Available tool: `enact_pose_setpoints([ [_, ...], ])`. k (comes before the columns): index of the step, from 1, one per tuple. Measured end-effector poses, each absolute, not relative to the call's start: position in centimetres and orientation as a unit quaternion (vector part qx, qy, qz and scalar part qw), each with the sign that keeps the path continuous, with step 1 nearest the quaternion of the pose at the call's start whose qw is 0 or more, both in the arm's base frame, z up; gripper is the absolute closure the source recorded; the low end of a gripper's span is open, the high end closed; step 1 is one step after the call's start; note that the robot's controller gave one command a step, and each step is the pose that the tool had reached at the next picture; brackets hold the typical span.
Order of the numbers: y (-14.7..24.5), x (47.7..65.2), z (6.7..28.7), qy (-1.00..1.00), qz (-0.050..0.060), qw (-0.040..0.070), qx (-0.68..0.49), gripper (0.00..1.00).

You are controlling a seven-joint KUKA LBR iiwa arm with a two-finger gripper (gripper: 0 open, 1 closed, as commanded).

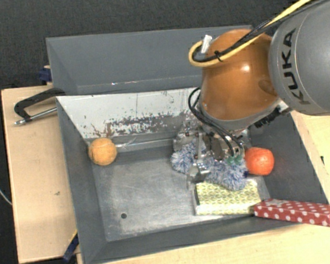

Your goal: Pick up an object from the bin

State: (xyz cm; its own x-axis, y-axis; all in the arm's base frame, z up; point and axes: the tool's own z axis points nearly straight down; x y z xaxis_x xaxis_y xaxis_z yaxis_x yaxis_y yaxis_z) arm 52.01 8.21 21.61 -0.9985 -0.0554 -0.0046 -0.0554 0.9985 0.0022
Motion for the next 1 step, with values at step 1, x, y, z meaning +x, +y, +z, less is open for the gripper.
enact_pose_setpoints([
  [1,3.39,53.62,17.39,0.99,0.0,0.001,-0.141,0.0],
])
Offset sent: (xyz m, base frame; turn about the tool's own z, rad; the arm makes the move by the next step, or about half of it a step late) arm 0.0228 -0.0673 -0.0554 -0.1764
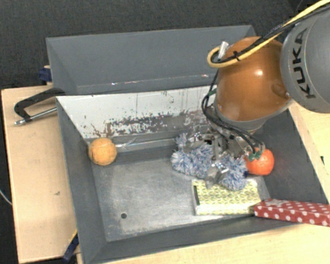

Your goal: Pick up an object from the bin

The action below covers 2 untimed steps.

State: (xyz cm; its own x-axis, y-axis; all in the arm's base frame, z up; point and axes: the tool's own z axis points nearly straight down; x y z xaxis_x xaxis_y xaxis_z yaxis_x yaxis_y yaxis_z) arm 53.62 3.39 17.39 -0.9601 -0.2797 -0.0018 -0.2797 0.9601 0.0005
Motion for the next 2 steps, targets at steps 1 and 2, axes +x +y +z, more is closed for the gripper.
enact_pose_setpoints([
  [1,1.3,54.4,16.0,0.994,0.0,0.0,-0.113,0.0],
  [2,2.0,55.1,12.6,0.994,0.0,0.006,-0.113,0.0],
])
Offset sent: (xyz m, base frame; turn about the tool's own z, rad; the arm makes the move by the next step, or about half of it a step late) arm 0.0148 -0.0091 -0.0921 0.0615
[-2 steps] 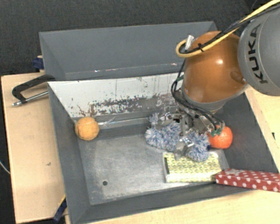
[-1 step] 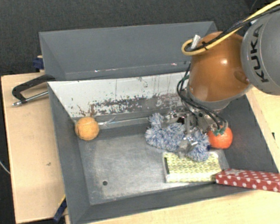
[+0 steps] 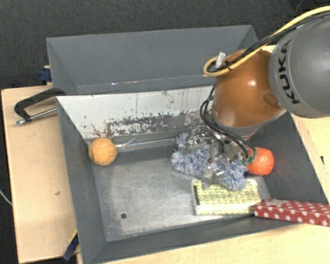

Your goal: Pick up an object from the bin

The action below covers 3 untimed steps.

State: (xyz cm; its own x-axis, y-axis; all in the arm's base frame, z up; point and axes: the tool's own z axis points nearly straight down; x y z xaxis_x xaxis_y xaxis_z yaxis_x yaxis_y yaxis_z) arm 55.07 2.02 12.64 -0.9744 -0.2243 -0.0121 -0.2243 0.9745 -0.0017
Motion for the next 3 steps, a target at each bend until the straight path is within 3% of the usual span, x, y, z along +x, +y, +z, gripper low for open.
enact_pose_setpoints([
  [1,0.77,57.58,8.28,0.998,0.002,0.008,-0.068,1.0],
  [2,0.66,57.26,8.01,0.998,0.001,0.002,-0.068,0.0],
  [3,0.68,57.51,8.22,0.998,0.001,0.005,-0.068,1.0],
])
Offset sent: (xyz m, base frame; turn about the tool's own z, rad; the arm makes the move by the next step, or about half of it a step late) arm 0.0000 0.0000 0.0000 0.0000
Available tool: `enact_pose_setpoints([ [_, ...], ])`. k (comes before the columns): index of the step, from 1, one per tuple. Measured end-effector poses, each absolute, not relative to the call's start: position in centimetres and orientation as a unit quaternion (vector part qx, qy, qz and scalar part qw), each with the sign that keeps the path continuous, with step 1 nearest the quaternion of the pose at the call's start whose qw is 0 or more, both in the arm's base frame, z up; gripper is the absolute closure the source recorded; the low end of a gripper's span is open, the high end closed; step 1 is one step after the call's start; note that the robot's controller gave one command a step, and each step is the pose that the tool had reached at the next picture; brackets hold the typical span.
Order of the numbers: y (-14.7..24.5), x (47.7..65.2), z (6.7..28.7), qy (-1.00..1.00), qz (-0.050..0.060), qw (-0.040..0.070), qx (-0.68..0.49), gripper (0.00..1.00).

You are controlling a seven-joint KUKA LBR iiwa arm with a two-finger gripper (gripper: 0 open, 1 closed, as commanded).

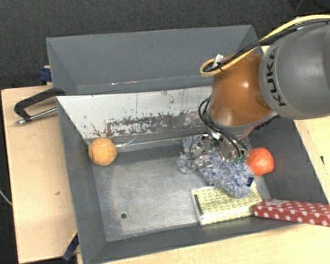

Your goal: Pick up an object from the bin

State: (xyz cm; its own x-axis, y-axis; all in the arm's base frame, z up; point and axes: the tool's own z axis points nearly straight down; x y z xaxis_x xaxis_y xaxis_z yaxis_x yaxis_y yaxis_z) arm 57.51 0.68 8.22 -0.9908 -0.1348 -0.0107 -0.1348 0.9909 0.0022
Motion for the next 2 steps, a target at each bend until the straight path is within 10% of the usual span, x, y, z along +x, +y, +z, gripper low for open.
enact_pose_setpoints([
  [1,0.7,57.5,8.2,0.998,0.001,0.005,-0.068,1.0],
  [2,0.7,57.8,20.0,0.999,0.001,0.002,-0.049,1.0],
])
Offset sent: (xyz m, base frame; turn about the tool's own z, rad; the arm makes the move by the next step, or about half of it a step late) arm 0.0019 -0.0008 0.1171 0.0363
